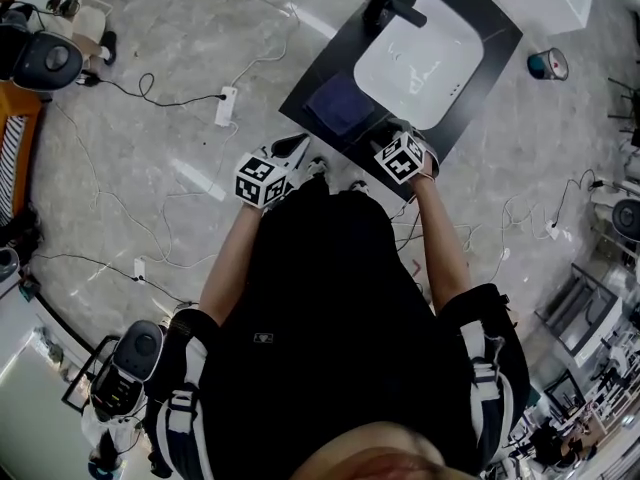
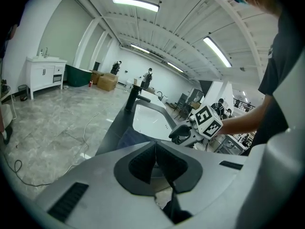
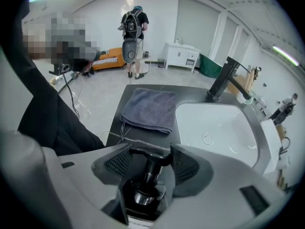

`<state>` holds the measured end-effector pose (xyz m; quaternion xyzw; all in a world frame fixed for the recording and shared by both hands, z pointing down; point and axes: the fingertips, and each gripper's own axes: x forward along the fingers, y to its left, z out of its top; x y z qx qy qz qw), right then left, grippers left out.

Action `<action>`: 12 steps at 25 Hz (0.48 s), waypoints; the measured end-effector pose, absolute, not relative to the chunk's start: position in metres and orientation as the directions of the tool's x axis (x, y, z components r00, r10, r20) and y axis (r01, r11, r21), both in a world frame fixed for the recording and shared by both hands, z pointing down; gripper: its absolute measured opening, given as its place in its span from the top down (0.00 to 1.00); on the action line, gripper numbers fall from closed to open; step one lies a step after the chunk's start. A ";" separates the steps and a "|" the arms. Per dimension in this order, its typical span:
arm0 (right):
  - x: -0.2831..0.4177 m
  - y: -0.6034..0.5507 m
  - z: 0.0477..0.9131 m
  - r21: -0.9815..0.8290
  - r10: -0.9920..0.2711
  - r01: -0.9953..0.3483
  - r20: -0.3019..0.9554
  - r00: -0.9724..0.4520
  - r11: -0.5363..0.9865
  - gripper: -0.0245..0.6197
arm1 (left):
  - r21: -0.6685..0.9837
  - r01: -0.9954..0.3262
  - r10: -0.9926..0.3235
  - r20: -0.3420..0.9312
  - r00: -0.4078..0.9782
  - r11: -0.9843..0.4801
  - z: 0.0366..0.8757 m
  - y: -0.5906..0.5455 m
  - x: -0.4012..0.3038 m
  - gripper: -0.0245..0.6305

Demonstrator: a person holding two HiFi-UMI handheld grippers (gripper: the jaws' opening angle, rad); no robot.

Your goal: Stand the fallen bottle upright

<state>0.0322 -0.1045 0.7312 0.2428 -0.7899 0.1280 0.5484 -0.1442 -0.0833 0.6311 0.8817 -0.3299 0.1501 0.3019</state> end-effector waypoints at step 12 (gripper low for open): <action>0.058 -0.081 0.689 0.130 -0.372 -0.548 0.857 -0.358 0.827 0.49 | 0.405 -0.659 -0.488 0.451 0.747 -0.634 0.613 -0.063 -0.109 0.94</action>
